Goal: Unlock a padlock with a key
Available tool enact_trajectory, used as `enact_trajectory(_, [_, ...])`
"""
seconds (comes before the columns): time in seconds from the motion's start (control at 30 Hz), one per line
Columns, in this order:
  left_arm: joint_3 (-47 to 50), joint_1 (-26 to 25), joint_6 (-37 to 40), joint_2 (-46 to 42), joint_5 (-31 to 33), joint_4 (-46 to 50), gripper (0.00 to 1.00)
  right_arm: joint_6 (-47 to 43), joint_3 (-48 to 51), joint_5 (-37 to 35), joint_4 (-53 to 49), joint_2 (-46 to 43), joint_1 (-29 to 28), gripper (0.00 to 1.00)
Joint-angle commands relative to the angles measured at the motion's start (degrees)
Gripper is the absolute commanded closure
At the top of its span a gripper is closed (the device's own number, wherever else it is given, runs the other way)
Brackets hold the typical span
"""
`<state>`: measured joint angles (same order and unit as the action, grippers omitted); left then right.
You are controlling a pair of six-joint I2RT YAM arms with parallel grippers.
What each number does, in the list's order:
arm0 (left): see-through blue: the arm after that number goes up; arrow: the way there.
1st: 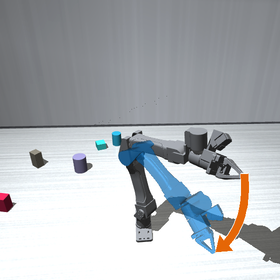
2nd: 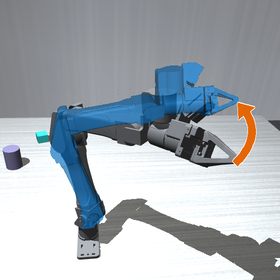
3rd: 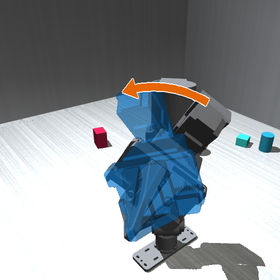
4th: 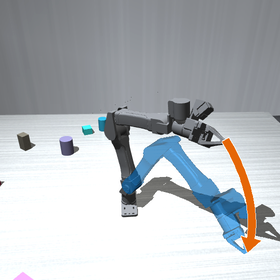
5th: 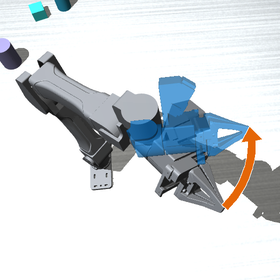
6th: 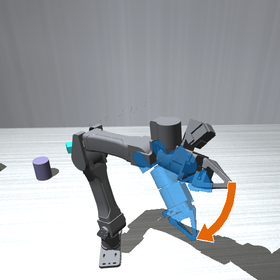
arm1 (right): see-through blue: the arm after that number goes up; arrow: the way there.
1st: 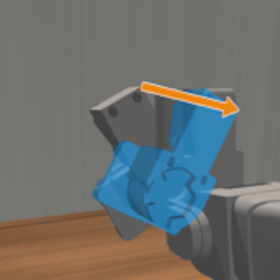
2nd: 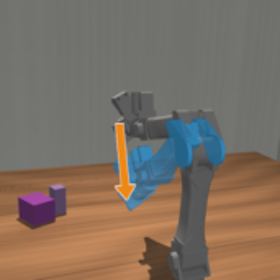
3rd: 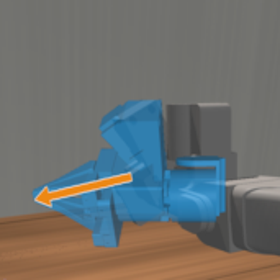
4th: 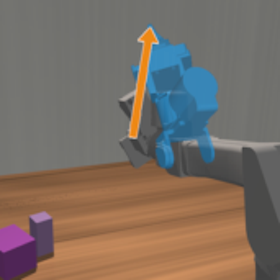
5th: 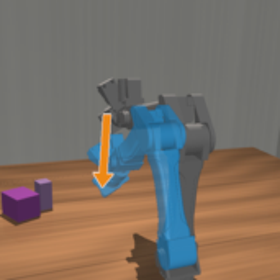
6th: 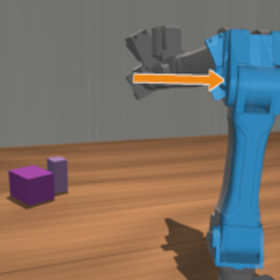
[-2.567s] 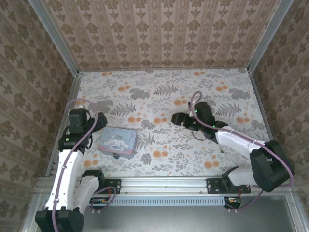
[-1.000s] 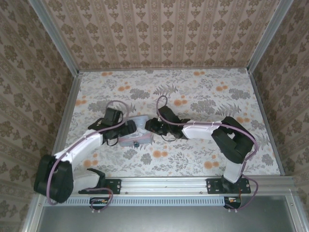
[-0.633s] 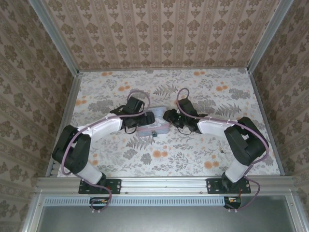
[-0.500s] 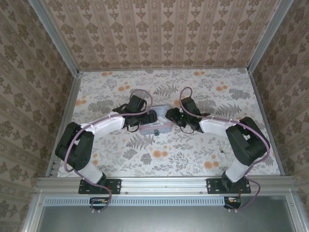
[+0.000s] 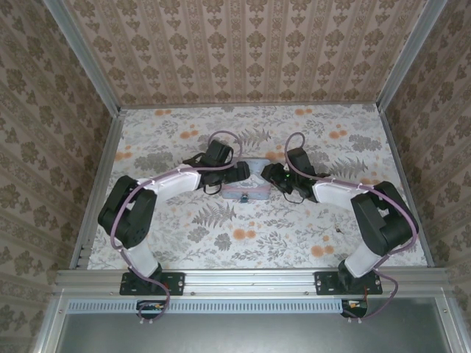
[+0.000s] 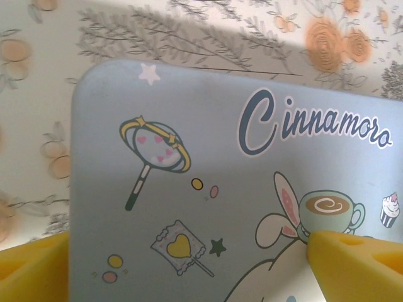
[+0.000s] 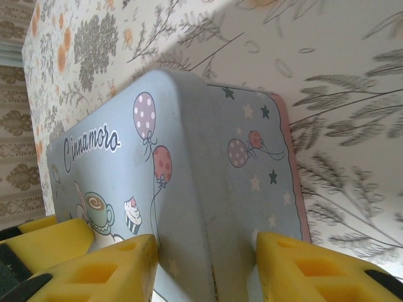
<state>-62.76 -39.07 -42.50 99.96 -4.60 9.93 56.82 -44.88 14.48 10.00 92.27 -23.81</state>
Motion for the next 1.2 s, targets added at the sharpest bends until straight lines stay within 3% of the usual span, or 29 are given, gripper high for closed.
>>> enact_trajectory(0.0, [-1.6,-4.2,-2.7,2.1,-7.1,-4.2,0.03,0.3,2.3,2.4,-2.8,-1.4,0.0,0.53])
enact_trajectory(0.17, [-0.9,-3.9,-3.9,2.5,-5.9,-4.4,0.00,-0.1,2.7,3.1,-3.6,-2.4,1.1,0.48])
enact_trajectory(0.3, [0.7,-1.9,-5.4,1.1,-5.3,-4.7,0.00,-1.9,2.4,2.7,-6.6,-5.1,2.4,0.29])
enact_trajectory(0.4, [1.8,-0.3,-5.0,-0.9,-6.2,-5.7,0.00,-3.0,3.2,1.7,-9.5,-9.3,4.5,0.22])
enact_trajectory(0.77, [5.5,6.1,-3.7,-8.3,-8.6,-6.5,0.00,-9.1,5.5,-2.1,-31.6,-25.7,16.9,0.21])
enact_trajectory(0.97, [5.4,6.1,-0.7,-11.5,-9.0,-4.2,0.00,-13.2,9.8,-6.1,-43.7,-33.6,27.2,0.21])
enact_trajectory(1.17, [6.7,4.9,0.0,-12.7,-9.5,-4.7,0.00,-11.9,13.4,-8.4,-43.6,-33.1,32.6,0.20])
